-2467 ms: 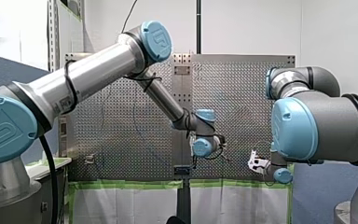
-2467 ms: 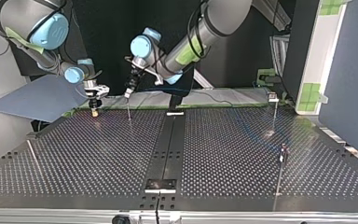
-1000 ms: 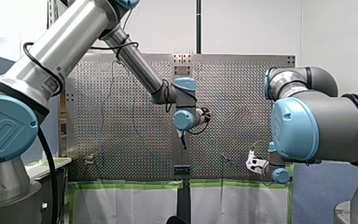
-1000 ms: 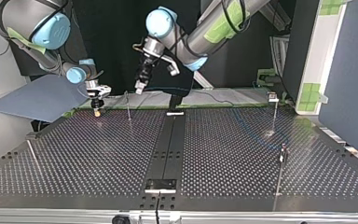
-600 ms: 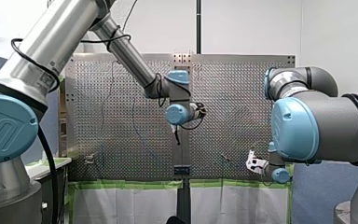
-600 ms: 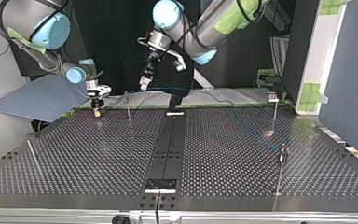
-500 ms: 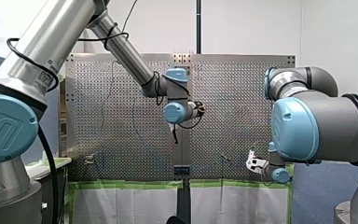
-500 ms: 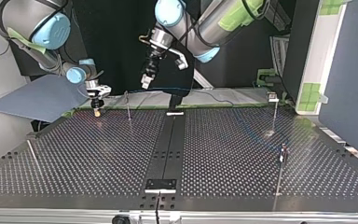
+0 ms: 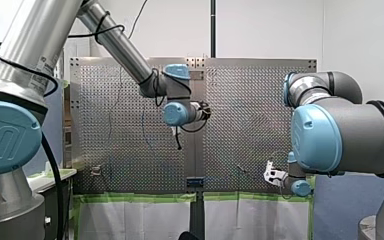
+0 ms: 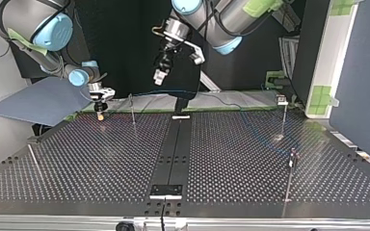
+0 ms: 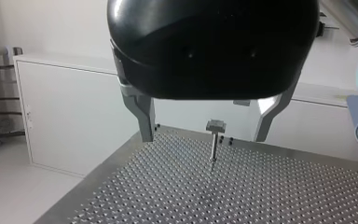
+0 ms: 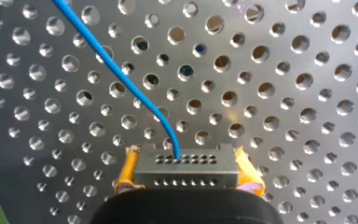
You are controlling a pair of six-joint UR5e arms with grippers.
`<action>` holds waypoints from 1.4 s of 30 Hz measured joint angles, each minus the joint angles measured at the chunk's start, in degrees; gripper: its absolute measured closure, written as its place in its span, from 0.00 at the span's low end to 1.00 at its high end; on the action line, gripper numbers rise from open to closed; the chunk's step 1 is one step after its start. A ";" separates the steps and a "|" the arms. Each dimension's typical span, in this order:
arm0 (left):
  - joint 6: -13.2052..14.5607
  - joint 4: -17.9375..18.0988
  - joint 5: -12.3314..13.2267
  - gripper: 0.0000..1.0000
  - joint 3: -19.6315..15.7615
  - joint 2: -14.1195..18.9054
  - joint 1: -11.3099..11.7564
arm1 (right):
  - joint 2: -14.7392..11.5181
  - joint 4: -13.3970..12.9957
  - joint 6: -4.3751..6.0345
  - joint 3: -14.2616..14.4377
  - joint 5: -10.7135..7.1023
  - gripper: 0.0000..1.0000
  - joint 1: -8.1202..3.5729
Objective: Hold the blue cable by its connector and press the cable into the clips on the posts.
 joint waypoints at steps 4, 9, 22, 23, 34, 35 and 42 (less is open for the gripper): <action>0.04 0.41 0.25 0.02 -1.95 1.92 0.20 | 0.02 0.00 0.02 0.00 0.00 1.00 0.05; 0.80 2.13 0.48 0.02 -4.44 1.85 0.26 | 0.01 0.00 0.01 0.00 0.00 1.00 0.06; -1.10 8.20 2.73 0.02 -10.63 -4.01 -0.09 | -3.29 0.44 -1.72 1.43 -0.01 1.00 -0.06; -1.27 8.63 2.93 0.02 -11.08 -4.45 -0.09 | -3.75 0.44 -1.79 1.83 0.00 1.00 -0.12; -0.22 14.03 3.98 0.02 -16.47 -8.02 -0.18 | -9.04 -0.22 -1.75 5.05 0.33 1.00 -0.81; 0.20 14.52 3.66 0.02 -16.93 -8.06 -0.19 | -9.46 -0.53 -1.47 5.38 0.56 1.00 -0.80; 2.37 18.23 2.86 0.02 -20.65 -8.05 -0.22 | -12.86 -2.37 -1.61 8.58 3.04 1.00 0.14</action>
